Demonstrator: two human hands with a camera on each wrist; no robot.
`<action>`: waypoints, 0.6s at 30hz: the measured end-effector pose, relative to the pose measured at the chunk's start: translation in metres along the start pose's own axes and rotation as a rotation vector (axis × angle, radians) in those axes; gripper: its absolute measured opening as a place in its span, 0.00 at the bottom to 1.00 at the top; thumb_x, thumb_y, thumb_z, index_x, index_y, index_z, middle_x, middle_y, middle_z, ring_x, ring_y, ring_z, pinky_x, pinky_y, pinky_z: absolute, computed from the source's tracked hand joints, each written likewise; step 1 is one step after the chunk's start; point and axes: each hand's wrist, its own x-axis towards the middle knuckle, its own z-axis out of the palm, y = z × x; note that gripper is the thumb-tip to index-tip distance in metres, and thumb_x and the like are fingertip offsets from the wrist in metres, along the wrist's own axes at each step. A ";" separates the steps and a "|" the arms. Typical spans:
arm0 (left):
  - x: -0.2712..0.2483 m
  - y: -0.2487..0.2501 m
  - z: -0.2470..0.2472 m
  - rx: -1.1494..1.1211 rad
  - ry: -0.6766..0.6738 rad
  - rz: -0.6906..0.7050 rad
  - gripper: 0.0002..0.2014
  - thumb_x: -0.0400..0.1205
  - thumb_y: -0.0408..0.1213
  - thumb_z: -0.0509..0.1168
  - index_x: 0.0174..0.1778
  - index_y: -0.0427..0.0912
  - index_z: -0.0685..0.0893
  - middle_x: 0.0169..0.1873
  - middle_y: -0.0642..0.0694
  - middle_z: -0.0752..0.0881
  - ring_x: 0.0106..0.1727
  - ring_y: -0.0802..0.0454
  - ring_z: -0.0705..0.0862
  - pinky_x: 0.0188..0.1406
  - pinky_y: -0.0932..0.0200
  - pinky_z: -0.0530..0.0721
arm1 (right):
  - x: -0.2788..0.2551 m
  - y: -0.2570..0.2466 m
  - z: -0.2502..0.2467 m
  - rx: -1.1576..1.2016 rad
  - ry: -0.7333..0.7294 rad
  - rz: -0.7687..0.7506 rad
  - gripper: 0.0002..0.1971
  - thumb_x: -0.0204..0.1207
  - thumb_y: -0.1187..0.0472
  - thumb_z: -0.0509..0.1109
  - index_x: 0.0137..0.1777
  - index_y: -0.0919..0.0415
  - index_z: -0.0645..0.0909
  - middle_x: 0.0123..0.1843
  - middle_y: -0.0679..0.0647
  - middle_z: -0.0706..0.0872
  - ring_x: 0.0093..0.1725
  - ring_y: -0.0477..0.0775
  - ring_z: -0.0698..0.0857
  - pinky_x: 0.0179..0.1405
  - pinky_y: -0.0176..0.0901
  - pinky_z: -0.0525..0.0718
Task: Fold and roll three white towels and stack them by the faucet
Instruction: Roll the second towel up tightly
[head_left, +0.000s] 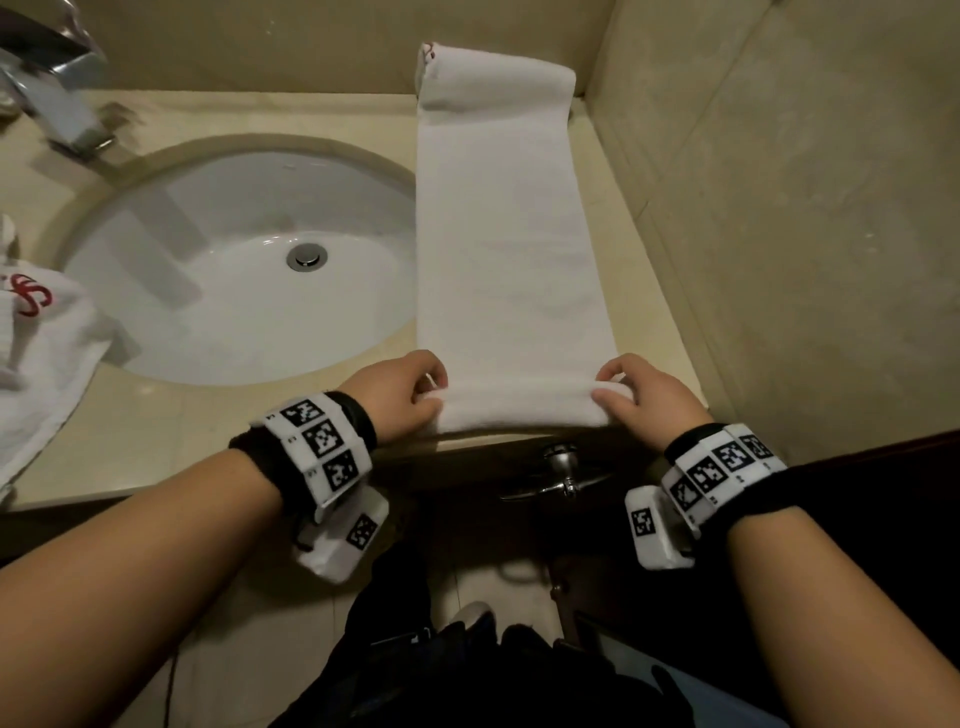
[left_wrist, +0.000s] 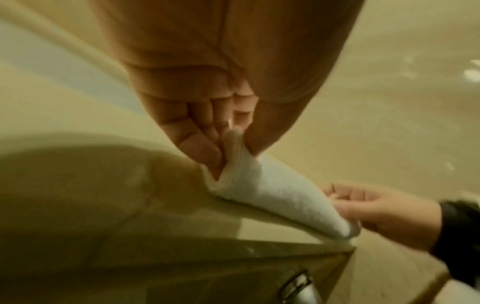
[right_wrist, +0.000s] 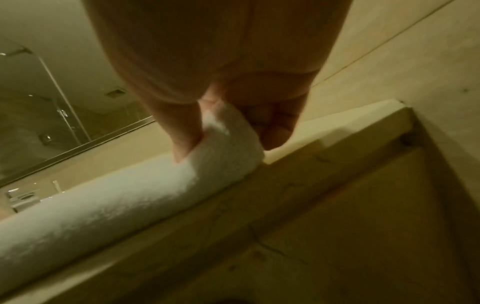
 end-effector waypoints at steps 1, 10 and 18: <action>0.002 -0.001 0.000 -0.041 -0.005 -0.027 0.10 0.77 0.39 0.64 0.53 0.46 0.78 0.45 0.49 0.81 0.43 0.52 0.77 0.44 0.62 0.70 | 0.002 -0.003 0.001 -0.001 -0.005 0.038 0.12 0.76 0.52 0.66 0.56 0.54 0.74 0.58 0.58 0.84 0.57 0.60 0.82 0.46 0.41 0.71; 0.002 0.014 0.002 0.264 0.094 0.303 0.11 0.80 0.40 0.61 0.55 0.43 0.82 0.55 0.43 0.81 0.56 0.41 0.80 0.55 0.52 0.76 | -0.007 -0.026 0.014 -0.338 0.081 -0.417 0.11 0.73 0.55 0.69 0.51 0.60 0.79 0.51 0.55 0.83 0.52 0.60 0.79 0.51 0.52 0.75; -0.001 0.017 0.000 0.513 0.038 0.291 0.16 0.78 0.41 0.58 0.62 0.46 0.75 0.57 0.45 0.81 0.55 0.43 0.79 0.52 0.52 0.76 | -0.006 -0.019 0.007 -0.234 0.093 -0.399 0.12 0.73 0.64 0.66 0.56 0.58 0.82 0.52 0.57 0.86 0.52 0.60 0.83 0.47 0.43 0.74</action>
